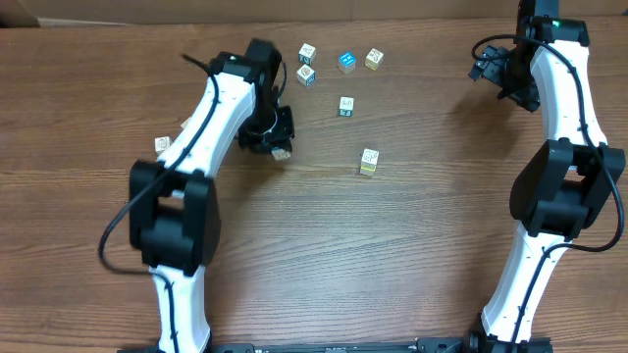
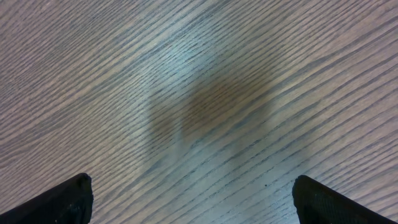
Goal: Form a tower
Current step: 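Lift the hammer block and carry it right out of the cluster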
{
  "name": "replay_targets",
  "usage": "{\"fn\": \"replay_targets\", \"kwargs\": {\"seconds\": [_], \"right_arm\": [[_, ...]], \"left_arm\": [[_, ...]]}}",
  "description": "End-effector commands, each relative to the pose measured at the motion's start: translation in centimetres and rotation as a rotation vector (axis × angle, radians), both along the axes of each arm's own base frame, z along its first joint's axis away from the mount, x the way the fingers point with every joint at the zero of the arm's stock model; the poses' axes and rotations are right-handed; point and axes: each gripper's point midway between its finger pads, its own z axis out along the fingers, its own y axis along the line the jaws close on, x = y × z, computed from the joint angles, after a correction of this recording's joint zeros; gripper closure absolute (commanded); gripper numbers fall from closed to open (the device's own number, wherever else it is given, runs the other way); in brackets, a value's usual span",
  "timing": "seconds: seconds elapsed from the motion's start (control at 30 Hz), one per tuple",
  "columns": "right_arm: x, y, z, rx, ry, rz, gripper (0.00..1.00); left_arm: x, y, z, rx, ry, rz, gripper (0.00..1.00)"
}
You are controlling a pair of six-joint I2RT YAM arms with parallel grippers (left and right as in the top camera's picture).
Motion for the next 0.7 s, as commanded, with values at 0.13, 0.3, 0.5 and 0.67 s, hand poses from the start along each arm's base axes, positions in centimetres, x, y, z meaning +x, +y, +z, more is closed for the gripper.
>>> {"fn": "replay_targets", "kwargs": {"seconds": [0.13, 0.3, 0.5, 0.67], "right_arm": [[0.3, -0.4, 1.3, -0.008, -0.034, -0.010, 0.00], [0.3, -0.4, 1.3, -0.008, -0.034, -0.010, 0.00], [0.3, -0.4, 1.3, -0.008, -0.034, -0.010, 0.00], [0.3, -0.4, 1.3, -0.008, -0.034, -0.010, 0.00]], "left_arm": [[-0.7, 0.5, 1.3, 0.226, -0.095, -0.025, 0.87], [-0.5, -1.2, -0.5, 0.292, -0.158, -0.068, 0.87], [-1.1, -1.9, -2.3, 0.284, -0.156, 0.016, 0.89], [-1.6, -1.6, -3.6, 0.287, -0.139, 0.072, 0.89]]}}
